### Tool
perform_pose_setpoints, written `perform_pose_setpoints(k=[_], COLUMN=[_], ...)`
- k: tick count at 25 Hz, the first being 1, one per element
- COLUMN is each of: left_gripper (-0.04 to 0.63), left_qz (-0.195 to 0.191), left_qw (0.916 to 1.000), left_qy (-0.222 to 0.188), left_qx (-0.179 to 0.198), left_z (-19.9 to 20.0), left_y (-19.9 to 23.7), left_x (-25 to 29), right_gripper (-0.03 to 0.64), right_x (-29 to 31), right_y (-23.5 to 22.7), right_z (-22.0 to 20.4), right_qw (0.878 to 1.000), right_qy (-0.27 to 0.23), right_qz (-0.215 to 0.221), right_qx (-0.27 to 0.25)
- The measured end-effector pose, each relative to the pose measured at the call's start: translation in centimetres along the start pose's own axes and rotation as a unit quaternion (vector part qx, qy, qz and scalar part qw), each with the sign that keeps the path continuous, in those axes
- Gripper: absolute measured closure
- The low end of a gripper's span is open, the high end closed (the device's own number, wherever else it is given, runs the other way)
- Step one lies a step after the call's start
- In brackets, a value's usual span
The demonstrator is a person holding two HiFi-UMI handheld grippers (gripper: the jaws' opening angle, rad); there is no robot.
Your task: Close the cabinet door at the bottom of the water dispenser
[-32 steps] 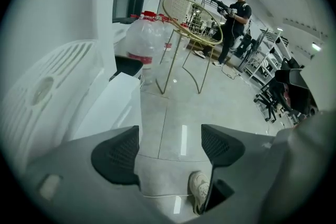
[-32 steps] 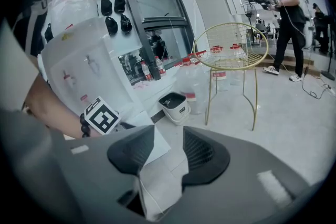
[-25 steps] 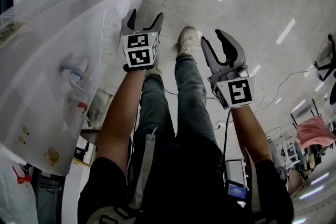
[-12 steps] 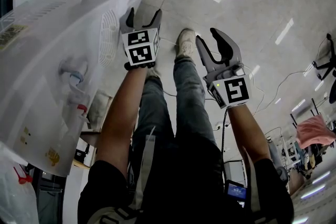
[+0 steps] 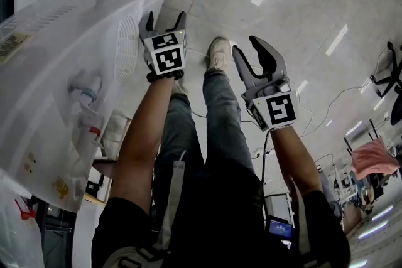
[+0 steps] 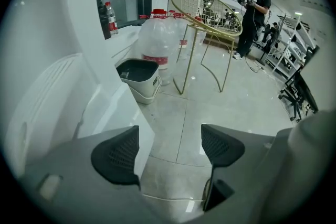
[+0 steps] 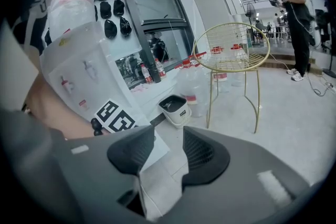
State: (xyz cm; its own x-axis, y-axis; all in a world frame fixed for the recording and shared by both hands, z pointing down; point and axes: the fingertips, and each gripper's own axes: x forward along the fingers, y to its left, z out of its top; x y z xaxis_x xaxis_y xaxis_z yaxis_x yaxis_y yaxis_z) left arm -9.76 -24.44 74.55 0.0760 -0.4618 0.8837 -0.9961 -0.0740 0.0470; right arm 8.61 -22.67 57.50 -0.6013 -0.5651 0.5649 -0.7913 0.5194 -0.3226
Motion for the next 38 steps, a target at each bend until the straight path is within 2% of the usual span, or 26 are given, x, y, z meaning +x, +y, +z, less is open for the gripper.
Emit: perform_pose_setpoints(k=[3,5,8,11,23,26,27,30,34,38], left_gripper=[0.213,0.213,0.212,0.212,0.212,0.216,0.244,0.25,0.287,0.311], left_qz=[0.02,0.02,0.009,-0.002,-0.061,-0.078,-0.084,-0.11,-0.145,-0.166], left_qw=[0.9997,0.9997,0.9999,0.9997,0.9931,0.9897,0.9884,0.9836,0.9752,0.9656], left_qy=[0.007,0.006,0.003,-0.007,-0.085,-0.103,-0.109,-0.127,-0.158,-0.185], left_qx=[0.012,0.013,0.011,0.025,0.053,0.062,0.065,0.065,0.055,0.077], left_z=[-0.2,-0.1,0.1,0.5,3.7,4.3,4.4,4.7,5.3,6.3], left_y=[0.3,0.4,-0.1,-0.8,-4.2,-5.2,-5.6,-7.0,-8.4,-8.9], left_x=[0.2,0.2,-0.2,-1.1,-9.5,-11.9,-12.9,-16.4,-22.1,-28.6], right_gripper=[0.443,0.442,0.443,0.443,0.443,0.443,0.443,0.443,0.459,0.466], right_x=[-0.2,-0.2,-0.6,-1.1,-6.6,-8.7,-9.5,-11.8,-14.4,-17.1], right_y=[-0.2,-0.3,-0.4,-0.1,2.7,3.7,4.3,6.0,9.0,12.5], right_z=[0.3,0.4,0.3,0.5,1.7,1.9,2.2,3.3,3.2,5.9], right_qw=[1.0,1.0,1.0,1.0,0.998,0.997,0.997,0.996,0.997,0.996], right_qy=[-0.001,-0.003,-0.002,-0.005,-0.038,-0.046,-0.049,-0.062,-0.051,-0.067], right_qz=[0.0,-0.001,-0.002,-0.005,-0.048,-0.055,-0.058,-0.065,-0.059,-0.052], right_qx=[-0.004,-0.005,-0.007,-0.009,-0.011,-0.02,-0.014,0.003,-0.026,-0.03])
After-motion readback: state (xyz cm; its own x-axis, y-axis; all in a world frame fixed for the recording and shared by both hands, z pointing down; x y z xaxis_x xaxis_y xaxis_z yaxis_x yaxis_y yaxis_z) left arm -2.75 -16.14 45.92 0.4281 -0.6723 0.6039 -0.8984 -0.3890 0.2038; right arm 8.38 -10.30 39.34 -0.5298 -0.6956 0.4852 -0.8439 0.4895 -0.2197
